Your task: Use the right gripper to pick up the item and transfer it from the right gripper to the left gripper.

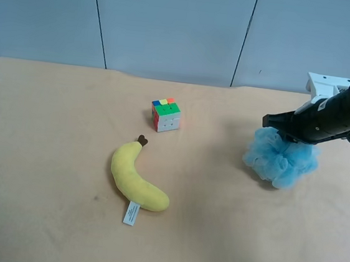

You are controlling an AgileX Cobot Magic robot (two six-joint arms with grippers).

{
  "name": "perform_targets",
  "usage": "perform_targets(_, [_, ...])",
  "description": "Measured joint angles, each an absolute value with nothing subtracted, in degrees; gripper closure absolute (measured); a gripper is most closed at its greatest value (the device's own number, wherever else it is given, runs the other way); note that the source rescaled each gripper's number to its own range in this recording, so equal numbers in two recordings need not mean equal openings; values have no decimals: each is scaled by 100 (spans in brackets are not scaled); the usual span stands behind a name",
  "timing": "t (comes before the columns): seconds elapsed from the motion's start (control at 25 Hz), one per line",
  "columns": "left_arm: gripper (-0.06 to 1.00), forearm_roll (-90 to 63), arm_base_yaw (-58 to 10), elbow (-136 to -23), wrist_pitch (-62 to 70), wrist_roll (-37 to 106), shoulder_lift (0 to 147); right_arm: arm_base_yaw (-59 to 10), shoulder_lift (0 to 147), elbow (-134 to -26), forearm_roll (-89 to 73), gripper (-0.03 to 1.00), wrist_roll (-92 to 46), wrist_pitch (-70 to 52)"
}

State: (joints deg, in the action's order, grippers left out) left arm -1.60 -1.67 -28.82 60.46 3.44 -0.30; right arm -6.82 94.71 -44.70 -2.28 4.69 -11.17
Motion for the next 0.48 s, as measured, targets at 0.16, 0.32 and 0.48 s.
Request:
perform_targets(0.16, [-5,-160,-167,-2882,6046,344,-30,-682,9048,-4460,-315,93,456,-1155])
perform_targets(0.32, [-5,-160,-167,-2882,6046,344,-30,-682,8557,-4460,-557,94,306,-1201])
perform_targets(0.48, [-5,-160,-167,-2882,6046,344,-30,-936,8060,-4460,-1025,94,-165,-1229])
